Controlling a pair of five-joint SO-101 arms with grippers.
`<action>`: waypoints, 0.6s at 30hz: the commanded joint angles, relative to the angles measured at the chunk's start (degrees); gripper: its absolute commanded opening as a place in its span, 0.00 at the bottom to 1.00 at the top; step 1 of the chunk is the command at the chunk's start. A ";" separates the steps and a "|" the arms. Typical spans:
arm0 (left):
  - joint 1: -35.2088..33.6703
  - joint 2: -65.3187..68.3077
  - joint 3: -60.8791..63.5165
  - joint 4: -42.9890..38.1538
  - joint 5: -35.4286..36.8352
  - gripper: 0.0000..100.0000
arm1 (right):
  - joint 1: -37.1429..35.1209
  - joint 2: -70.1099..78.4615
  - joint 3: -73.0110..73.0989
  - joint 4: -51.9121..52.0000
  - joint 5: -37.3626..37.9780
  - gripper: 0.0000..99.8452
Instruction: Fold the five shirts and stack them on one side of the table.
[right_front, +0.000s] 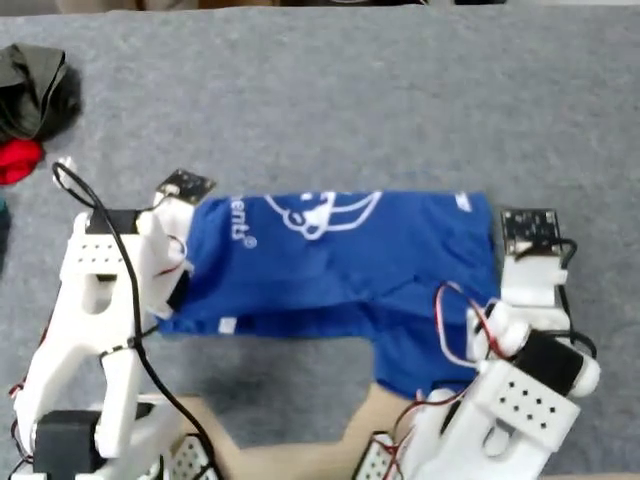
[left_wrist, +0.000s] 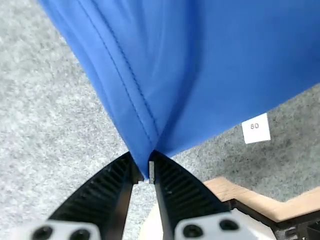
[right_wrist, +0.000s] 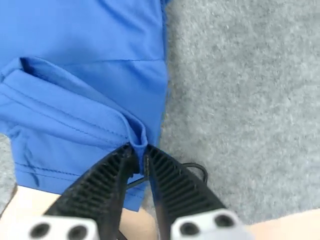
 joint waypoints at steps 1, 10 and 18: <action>-0.44 -1.98 0.00 0.53 -0.79 0.02 | 3.47 -0.92 0.04 0.18 2.81 0.00; -0.44 -0.92 0.00 0.53 -1.93 0.02 | 5.58 -0.92 3.56 0.97 13.89 0.00; -0.35 0.92 0.00 0.53 -2.02 0.02 | 5.67 -1.19 7.08 1.93 23.03 0.00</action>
